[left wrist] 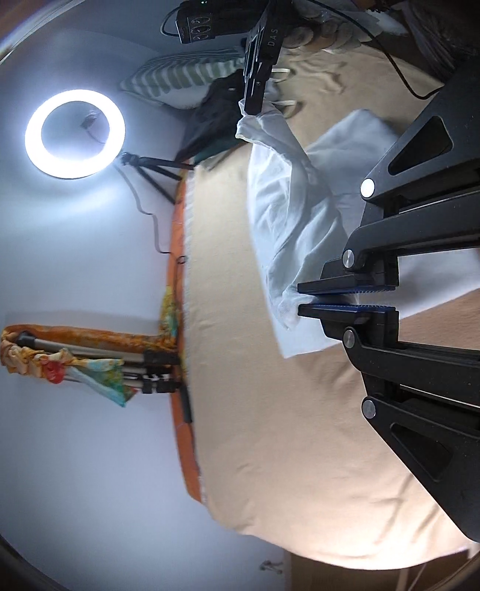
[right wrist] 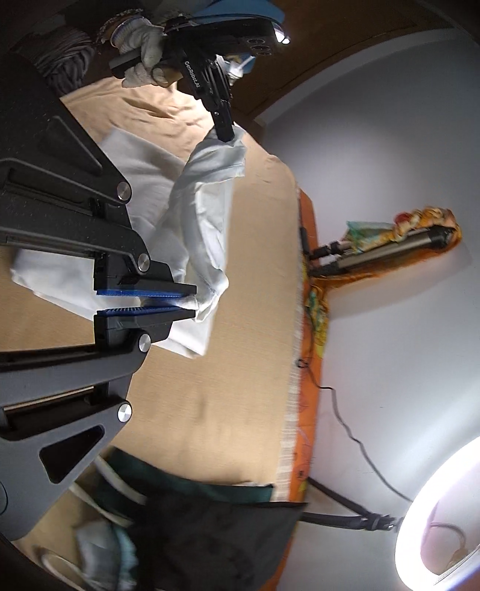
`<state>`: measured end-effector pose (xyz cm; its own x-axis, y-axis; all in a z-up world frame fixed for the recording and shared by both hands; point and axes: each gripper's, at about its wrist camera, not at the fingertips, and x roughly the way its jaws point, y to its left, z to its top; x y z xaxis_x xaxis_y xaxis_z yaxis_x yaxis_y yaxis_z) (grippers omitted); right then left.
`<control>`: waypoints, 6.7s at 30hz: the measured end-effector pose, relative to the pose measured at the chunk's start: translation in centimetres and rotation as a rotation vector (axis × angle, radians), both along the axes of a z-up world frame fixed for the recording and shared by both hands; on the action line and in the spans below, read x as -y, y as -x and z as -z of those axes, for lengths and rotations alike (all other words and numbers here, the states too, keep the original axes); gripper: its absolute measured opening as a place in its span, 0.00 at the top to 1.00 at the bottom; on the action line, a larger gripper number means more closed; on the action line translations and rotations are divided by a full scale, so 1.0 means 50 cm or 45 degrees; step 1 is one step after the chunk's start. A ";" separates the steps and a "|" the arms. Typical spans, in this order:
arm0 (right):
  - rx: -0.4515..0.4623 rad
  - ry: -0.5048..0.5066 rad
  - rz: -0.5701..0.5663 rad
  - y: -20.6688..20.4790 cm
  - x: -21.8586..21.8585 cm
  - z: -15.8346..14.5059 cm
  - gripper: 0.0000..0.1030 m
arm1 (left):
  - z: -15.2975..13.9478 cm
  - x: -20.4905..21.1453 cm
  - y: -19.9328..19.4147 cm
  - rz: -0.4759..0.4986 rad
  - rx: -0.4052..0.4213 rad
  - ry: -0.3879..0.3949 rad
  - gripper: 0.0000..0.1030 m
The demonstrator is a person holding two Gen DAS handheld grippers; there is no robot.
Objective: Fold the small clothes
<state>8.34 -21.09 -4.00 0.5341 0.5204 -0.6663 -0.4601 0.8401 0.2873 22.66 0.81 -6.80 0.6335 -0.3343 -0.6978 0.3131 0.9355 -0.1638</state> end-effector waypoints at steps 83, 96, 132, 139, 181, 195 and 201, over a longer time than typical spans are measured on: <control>-0.535 -0.184 0.108 0.085 0.076 0.173 0.92 | 0.147 -0.113 0.156 -0.101 -0.485 0.404 0.97; -0.376 -0.203 0.131 0.048 0.119 0.123 0.64 | 0.141 -0.160 0.160 -0.229 -0.463 0.481 0.63; -0.489 -0.581 0.038 -0.229 0.020 0.250 0.57 | 0.198 -0.098 0.096 -0.256 -0.602 0.795 0.78; -0.484 -0.519 0.069 -0.226 0.012 0.238 0.89 | 0.177 -0.086 0.111 -0.243 -0.528 0.710 0.90; -0.001 -0.269 0.331 -0.163 0.335 -0.050 0.93 | -0.020 0.317 -0.037 0.251 -0.231 0.612 0.92; 0.157 -0.185 0.546 -0.252 0.566 -0.120 0.93 | -0.041 0.555 -0.153 0.418 -0.130 0.592 0.92; 0.179 -0.176 0.612 -0.307 0.639 -0.106 0.93 | -0.038 0.632 -0.185 0.447 -0.071 0.512 0.92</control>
<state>23.67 -53.02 1.31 0.8136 0.2726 -0.5135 -0.0739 0.9246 0.3737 31.91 -30.78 -4.91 0.4009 -0.7674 -0.5005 0.5765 0.6358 -0.5132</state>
